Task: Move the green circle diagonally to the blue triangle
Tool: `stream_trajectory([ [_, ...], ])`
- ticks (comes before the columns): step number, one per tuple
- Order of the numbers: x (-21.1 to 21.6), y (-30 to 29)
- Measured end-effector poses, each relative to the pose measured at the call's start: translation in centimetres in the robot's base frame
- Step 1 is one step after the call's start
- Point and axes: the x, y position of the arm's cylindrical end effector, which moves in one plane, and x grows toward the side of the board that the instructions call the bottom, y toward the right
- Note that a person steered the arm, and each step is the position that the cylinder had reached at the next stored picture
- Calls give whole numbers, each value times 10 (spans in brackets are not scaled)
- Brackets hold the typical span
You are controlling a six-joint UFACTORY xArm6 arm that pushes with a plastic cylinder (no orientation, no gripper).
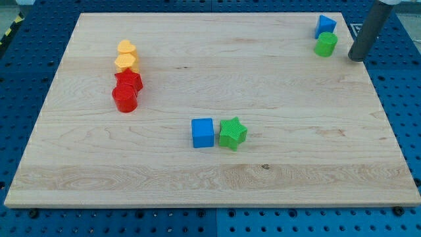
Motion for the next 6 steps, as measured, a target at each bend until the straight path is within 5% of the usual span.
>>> stream_trajectory([
  [5,-14,-57],
  [6,14,-56],
])
